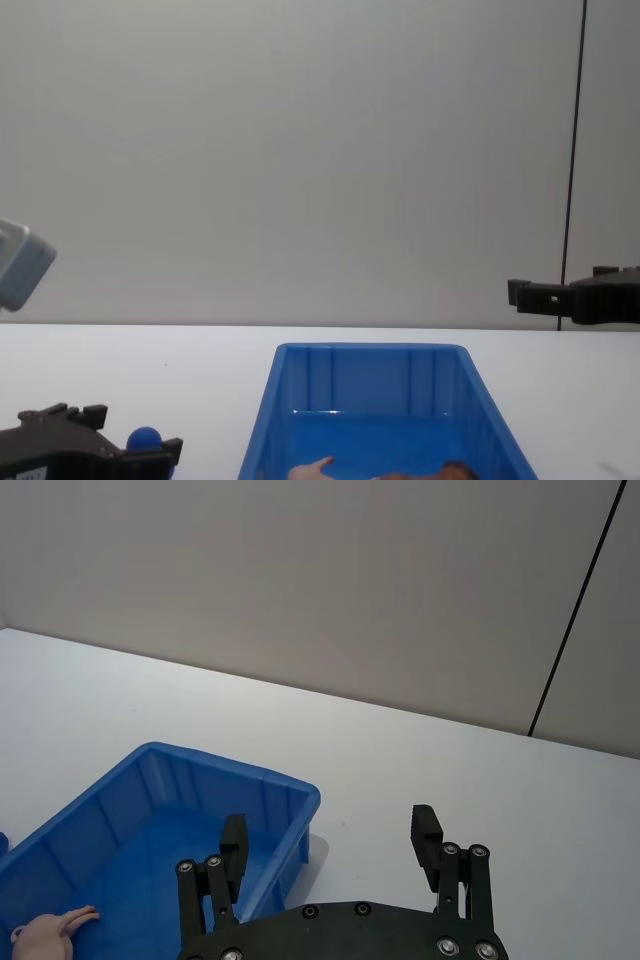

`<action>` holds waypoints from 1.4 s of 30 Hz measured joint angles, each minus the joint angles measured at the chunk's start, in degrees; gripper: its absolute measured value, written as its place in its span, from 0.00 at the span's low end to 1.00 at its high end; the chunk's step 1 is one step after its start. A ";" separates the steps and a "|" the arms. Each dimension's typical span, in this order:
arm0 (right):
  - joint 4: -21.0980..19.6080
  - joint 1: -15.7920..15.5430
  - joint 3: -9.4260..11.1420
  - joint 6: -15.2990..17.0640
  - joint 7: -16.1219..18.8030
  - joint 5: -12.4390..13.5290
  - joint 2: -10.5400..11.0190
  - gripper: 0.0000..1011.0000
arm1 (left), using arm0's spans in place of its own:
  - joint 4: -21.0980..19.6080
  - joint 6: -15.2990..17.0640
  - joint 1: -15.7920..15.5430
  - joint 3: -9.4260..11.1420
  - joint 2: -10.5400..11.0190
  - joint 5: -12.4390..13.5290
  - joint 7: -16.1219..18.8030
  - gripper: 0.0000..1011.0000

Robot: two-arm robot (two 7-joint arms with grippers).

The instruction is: Pick up the two dolls from the table and place them into the box.

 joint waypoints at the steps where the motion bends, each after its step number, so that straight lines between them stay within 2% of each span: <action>1: 0.00 0.00 0.00 0.00 0.00 0.00 0.00 0.99 | 0.40 -0.01 -0.21 -0.02 -0.08 0.00 -0.32 0.99; 16: 0.00 0.00 0.00 0.00 0.00 0.00 0.00 0.99 | 7.82 1.16 -4.86 -0.38 -1.76 2.09 -7.55 0.99; 20: 0.00 0.00 0.00 0.00 0.00 0.00 0.00 0.99 | 9.24 1.48 -5.90 -0.40 -2.10 2.69 -9.06 0.93; 26: 0.00 0.00 0.00 0.00 0.00 0.00 0.00 0.99 | 11.54 2.23 -7.83 -0.40 -2.71 3.89 -12.25 0.72; 30: 0.00 0.00 0.00 0.00 0.00 0.00 0.00 0.99 | 11.97 2.51 -8.26 -0.41 -2.82 4.10 -12.92 0.64; 31: 0.00 0.00 0.00 0.00 0.00 0.00 0.00 0.99 | 12.07 2.66 -8.43 -0.43 -2.85 4.20 -13.16 0.58; 38: 0.00 0.00 0.00 0.01 0.00 0.00 0.00 0.99 | 11.17 3.39 -8.59 -0.71 -2.61 4.64 -13.49 0.51; 42: 0.00 0.00 0.00 0.01 0.00 0.00 0.00 0.99 | 9.10 3.79 -8.58 -1.12 -2.12 5.32 -13.09 0.48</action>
